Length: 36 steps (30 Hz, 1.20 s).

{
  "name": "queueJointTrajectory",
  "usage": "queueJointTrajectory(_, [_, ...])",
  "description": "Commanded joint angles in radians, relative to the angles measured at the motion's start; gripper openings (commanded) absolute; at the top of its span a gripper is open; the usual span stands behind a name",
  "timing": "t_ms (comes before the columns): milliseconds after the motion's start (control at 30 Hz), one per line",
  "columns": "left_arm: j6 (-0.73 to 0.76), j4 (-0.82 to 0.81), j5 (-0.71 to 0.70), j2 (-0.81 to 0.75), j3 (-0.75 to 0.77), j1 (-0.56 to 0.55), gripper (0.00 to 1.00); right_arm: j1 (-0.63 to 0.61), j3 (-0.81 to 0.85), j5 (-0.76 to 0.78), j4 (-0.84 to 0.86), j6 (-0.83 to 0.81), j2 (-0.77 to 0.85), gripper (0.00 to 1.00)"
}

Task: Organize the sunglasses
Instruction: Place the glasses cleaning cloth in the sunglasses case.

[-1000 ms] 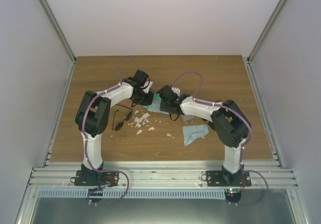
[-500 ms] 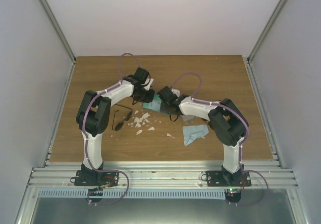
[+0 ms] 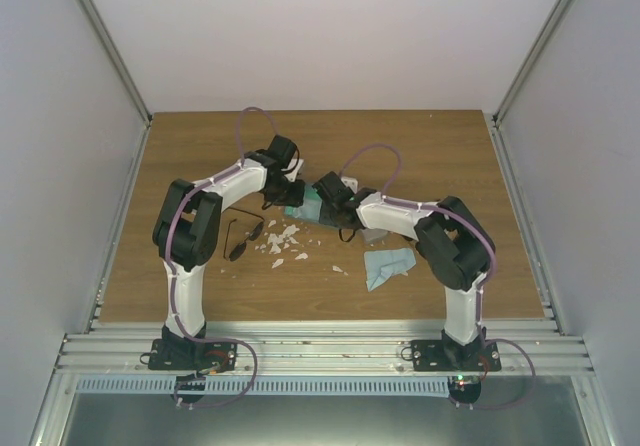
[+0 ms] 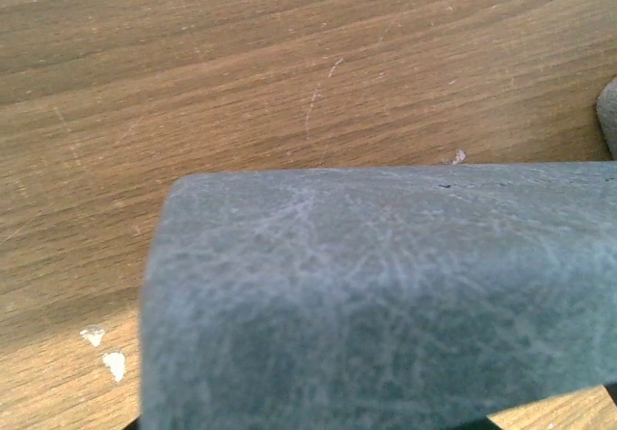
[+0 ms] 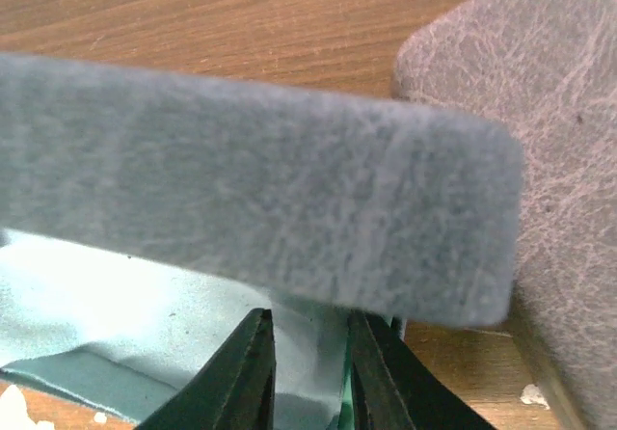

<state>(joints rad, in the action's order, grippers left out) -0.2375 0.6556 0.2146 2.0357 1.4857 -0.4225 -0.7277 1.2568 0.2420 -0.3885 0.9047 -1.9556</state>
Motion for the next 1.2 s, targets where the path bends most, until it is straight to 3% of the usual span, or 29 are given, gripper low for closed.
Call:
queueJointTrajectory(0, [-0.02, 0.023, -0.033, -0.056, 0.034, 0.007, 0.29, 0.011, 0.015, 0.056, -0.016, -0.02, 0.065, 0.24])
queueJointTrajectory(200, [-0.039, -0.018, 0.016, -0.098, 0.004, 0.006, 0.23, 0.011, 0.02, 0.028, 0.012, -0.088, 0.08, 0.27])
queueJointTrajectory(367, [-0.067, -0.082, 0.119, -0.085, -0.056, 0.004, 0.11, 0.011, 0.041, -0.065, 0.042, -0.122, 0.031, 0.19])
queueJointTrajectory(567, [-0.089, -0.108, 0.155, -0.042, -0.083, 0.003, 0.11, 0.014, 0.038, -0.114, 0.071, -0.118, -0.016, 0.15])
queueJointTrajectory(933, [-0.143, -0.093, 0.043, 0.019, -0.064, -0.001, 0.15, 0.025, 0.018, -0.079, 0.072, -0.094, -0.067, 0.15])
queueJointTrajectory(1167, [-0.173, -0.04, -0.15, 0.005, -0.04, -0.009, 0.14, 0.025, 0.014, -0.03, 0.041, -0.07, -0.062, 0.15])
